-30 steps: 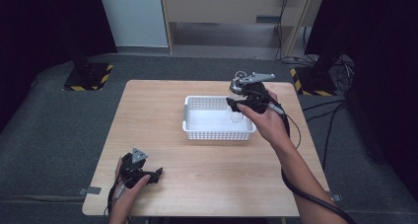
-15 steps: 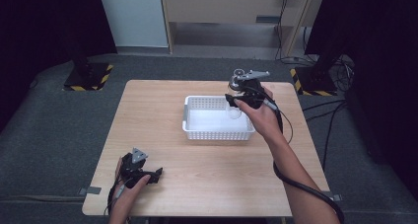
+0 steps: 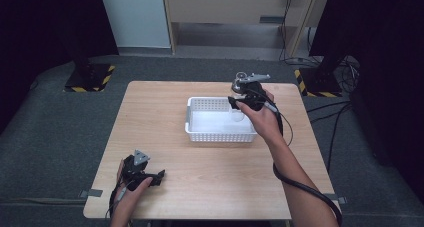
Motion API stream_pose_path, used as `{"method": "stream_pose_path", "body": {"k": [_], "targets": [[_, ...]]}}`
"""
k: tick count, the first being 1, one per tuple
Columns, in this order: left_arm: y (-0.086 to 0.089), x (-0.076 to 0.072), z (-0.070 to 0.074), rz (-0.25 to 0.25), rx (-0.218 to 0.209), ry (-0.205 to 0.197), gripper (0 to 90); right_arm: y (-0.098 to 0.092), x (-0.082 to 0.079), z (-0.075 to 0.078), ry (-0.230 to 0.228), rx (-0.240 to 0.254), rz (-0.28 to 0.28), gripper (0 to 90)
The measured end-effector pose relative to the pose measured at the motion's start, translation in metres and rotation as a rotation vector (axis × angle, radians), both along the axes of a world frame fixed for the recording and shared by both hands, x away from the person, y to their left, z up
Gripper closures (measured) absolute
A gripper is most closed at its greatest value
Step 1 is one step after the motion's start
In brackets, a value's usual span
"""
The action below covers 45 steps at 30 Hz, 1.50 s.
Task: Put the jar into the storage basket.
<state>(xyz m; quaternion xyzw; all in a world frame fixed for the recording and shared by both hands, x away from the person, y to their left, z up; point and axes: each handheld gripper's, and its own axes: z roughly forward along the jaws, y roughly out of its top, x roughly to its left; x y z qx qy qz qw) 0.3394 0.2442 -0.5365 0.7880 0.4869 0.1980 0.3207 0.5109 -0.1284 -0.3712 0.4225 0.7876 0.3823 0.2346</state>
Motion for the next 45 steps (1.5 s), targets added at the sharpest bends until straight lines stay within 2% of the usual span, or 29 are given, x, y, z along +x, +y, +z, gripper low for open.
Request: {"method": "stream_pose_path", "body": {"k": [8,21,45], "targets": [[0.000,0.000,0.000,0.000,0.000,0.000,0.0,0.001,-0.001,-0.009,0.008,-0.001,-0.003,31.3],[0.000,0.000,0.000,0.000,0.000,0.000,0.0,0.007,-0.003,-0.034,0.034,-0.002,-0.005,31.3],[0.000,0.000,0.000,0.000,0.000,0.000,0.0,0.013,-0.007,-0.054,0.051,-0.002,-0.009,31.3]]}}
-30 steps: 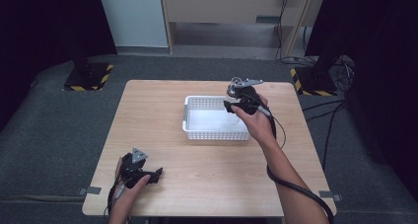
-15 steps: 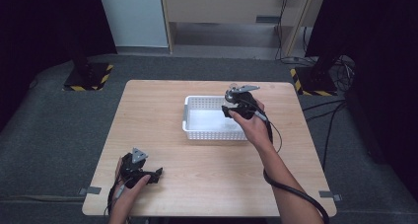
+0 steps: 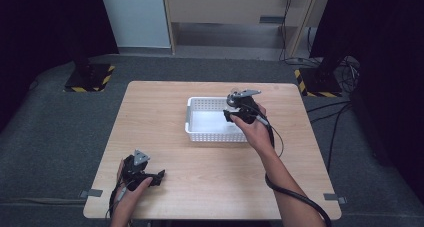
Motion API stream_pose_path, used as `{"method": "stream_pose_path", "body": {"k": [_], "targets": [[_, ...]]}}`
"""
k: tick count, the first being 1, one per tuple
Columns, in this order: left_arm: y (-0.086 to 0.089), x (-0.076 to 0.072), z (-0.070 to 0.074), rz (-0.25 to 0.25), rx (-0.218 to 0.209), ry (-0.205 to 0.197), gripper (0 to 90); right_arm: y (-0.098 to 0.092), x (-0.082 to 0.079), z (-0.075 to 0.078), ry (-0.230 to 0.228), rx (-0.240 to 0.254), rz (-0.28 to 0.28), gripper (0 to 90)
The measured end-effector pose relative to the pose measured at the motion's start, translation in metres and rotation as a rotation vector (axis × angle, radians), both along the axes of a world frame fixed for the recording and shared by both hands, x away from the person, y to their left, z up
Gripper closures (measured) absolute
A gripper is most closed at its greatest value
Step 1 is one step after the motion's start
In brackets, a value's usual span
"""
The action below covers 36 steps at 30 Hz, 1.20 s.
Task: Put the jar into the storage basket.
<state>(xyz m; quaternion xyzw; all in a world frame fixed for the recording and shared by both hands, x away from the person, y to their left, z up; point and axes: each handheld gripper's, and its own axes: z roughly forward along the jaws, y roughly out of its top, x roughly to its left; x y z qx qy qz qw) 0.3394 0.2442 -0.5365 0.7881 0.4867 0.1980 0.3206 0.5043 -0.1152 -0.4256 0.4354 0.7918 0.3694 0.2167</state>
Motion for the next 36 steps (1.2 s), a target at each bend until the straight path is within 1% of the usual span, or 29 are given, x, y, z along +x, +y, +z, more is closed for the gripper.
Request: {"method": "stream_pose_path", "body": {"k": [24,36], "targets": [[0.000,0.000,0.000,0.000,0.000,0.000,0.0,0.000,-0.002,-0.014,0.011,-0.003,-0.005,31.2],[0.000,0.000,0.000,0.000,0.000,0.000,0.0,-0.001,-0.002,-0.019,0.017,0.000,-0.013,31.2]]}}
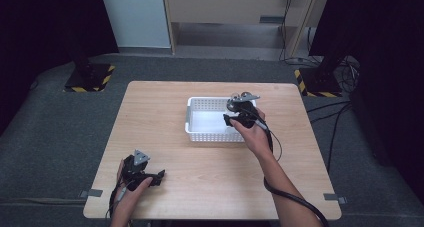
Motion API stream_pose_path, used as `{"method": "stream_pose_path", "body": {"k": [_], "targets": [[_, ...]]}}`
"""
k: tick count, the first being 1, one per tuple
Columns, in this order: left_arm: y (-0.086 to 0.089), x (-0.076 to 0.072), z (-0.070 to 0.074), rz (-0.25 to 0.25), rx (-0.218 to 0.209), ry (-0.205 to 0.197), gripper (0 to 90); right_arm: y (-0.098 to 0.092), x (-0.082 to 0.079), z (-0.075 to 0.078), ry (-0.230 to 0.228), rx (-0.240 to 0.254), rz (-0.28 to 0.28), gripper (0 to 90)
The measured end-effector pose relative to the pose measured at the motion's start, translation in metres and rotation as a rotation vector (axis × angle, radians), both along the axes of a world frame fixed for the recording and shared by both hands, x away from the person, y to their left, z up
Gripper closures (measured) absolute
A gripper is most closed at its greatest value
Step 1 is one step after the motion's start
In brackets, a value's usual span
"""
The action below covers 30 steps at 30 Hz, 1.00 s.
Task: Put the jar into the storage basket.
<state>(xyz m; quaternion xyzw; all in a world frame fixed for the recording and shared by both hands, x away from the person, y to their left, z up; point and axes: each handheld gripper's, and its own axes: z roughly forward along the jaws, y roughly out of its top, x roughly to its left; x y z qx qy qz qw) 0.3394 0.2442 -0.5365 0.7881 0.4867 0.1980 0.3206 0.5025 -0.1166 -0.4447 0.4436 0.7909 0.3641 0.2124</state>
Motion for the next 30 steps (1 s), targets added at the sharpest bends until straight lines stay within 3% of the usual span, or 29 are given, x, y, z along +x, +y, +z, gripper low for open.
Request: {"method": "stream_pose_path", "body": {"k": [30], "targets": [[-0.0001,0.0000,0.0000,0.000,0.000,0.000,0.0,-0.0060,-0.0023,-0.0044,0.001,0.031,-0.012,30.9]]}}
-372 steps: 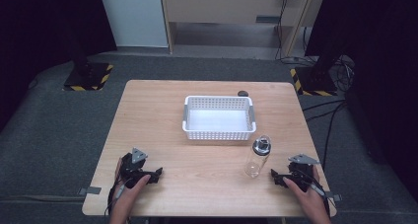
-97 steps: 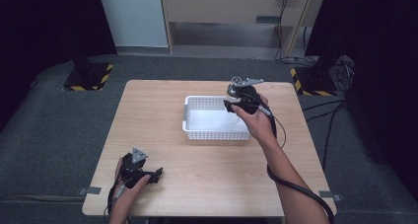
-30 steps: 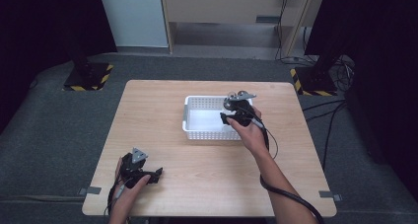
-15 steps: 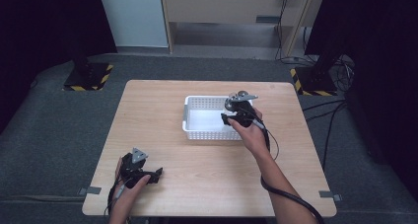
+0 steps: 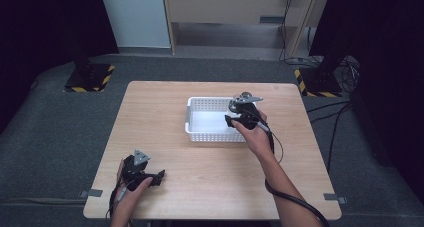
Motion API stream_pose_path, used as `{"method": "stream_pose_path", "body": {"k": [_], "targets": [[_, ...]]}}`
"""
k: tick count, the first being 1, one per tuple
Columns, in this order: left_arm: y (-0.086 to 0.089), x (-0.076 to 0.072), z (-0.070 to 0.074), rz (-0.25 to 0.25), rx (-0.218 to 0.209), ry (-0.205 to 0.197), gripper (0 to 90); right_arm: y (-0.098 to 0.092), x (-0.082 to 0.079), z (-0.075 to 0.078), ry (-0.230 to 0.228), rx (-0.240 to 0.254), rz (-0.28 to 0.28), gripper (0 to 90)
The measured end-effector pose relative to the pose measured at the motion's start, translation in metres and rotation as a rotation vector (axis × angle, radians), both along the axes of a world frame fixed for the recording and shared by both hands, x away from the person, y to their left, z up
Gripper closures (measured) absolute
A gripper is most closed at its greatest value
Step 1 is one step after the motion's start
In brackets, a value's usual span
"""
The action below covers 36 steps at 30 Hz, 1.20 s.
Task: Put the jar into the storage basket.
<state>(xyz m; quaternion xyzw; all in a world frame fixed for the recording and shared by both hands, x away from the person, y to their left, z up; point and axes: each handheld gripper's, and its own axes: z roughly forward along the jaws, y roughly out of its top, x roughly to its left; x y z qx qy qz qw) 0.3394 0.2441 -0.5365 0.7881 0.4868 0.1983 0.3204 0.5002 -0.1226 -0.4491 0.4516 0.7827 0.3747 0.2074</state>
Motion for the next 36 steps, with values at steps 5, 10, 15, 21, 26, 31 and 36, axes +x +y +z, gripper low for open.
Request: {"method": "stream_pose_path", "body": {"k": [5,10,15,21,26,31,36], "targets": [[0.0000,0.0000,0.0000,0.000,0.000,0.000,0.0,-0.0001,0.0000,0.0000,0.001,0.002,0.000,30.8],[0.0000,0.0000,0.0000,0.000,0.000,0.000,0.0,-0.0005,-0.0001,-0.0001,0.002,0.004,0.000,30.3],[0.0000,0.0000,0.0000,0.000,0.000,0.000,0.0,-0.0004,-0.0004,0.0014,0.002,0.006,0.003,27.4],[0.0000,0.0000,0.0000,0.000,0.000,0.000,0.0,-0.0005,-0.0006,0.0004,0.005,0.003,0.002,25.0],[0.0000,0.0000,0.0000,0.000,0.000,0.000,0.0,-0.0009,-0.0006,0.0009,0.009,0.000,0.008,19.1],[0.0000,0.0000,0.0000,0.000,0.000,0.000,0.0,-0.0014,-0.0025,0.0020,-0.002,-0.010,0.012,13.8],[0.0000,0.0000,0.0000,0.000,0.000,0.000,0.0,-0.0041,-0.0061,0.0036,-0.004,-0.008,0.014,7.2]]}}
